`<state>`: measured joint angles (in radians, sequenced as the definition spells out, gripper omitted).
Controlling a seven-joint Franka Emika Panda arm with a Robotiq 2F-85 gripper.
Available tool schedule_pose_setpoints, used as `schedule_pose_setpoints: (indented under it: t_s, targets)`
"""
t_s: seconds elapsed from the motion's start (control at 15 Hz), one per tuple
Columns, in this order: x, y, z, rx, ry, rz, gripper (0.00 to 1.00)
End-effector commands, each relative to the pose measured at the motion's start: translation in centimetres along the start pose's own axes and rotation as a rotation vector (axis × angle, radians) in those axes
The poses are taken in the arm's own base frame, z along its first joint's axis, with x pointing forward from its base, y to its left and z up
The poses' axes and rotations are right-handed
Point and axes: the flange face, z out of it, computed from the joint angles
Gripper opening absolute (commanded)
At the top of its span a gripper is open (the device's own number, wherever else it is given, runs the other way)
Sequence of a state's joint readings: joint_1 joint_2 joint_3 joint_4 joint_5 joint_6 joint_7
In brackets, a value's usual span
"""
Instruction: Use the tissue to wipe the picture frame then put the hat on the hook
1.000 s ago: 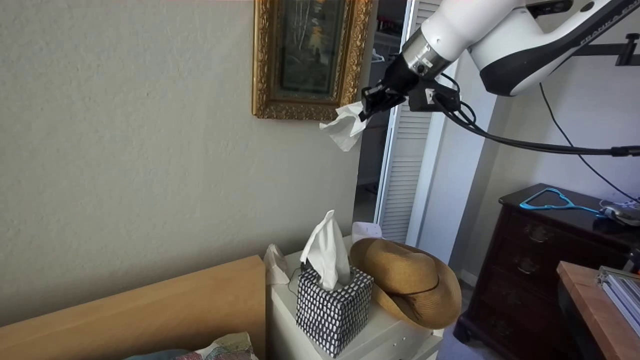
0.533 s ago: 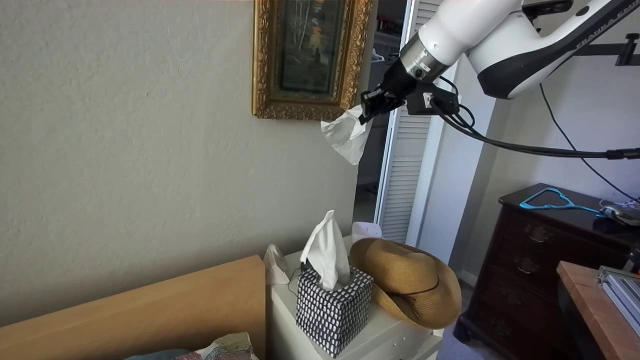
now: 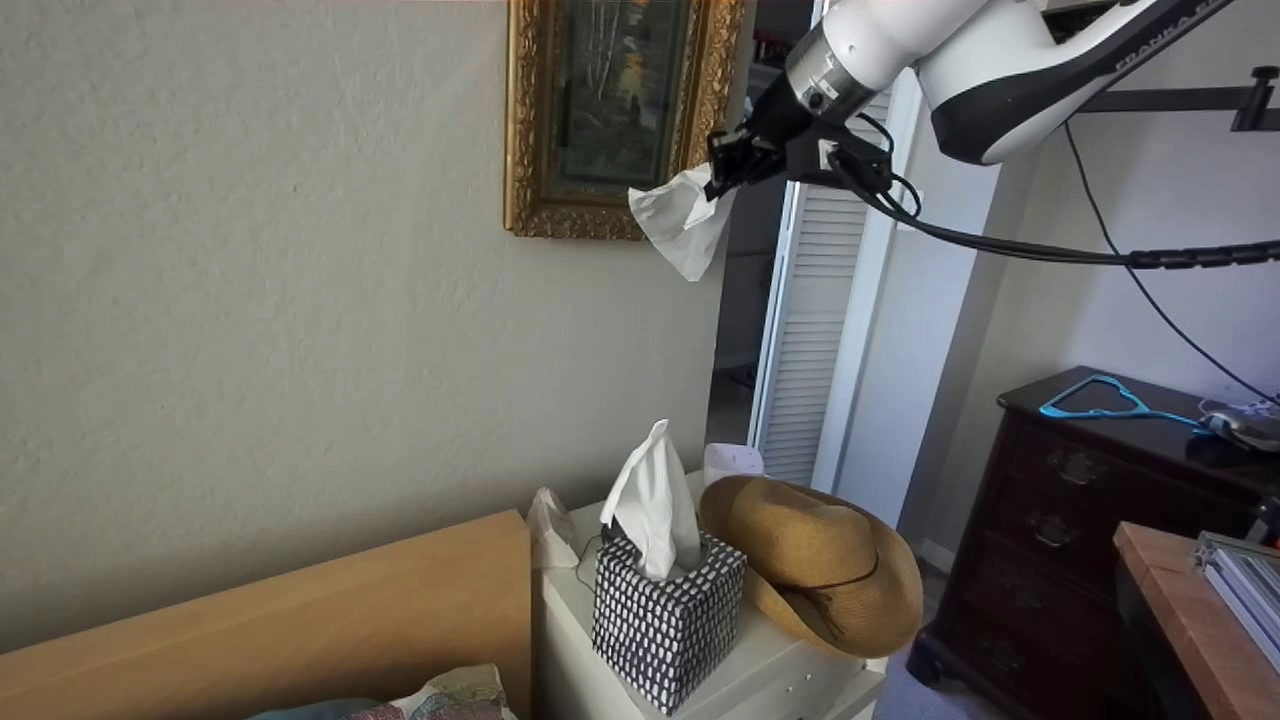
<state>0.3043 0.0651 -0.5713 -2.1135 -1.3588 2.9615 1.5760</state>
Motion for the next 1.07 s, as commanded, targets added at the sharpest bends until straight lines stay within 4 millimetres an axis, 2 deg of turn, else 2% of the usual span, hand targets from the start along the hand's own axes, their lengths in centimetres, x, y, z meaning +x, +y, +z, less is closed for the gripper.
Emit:
schedule_pose_setpoints:
  t_s: [0.0, 0.53, 1.0]
  targets:
    - [1.6, -1.1, 1.3, 0.019, 0.039, 0.017, 0.00]
    - [2.9, -2.4, 4.0, 0.006, 0.067, 0.047, 0.00]
    - [2.5, -1.7, 6.6, -0.038, 0.037, 0.095, 0.00]
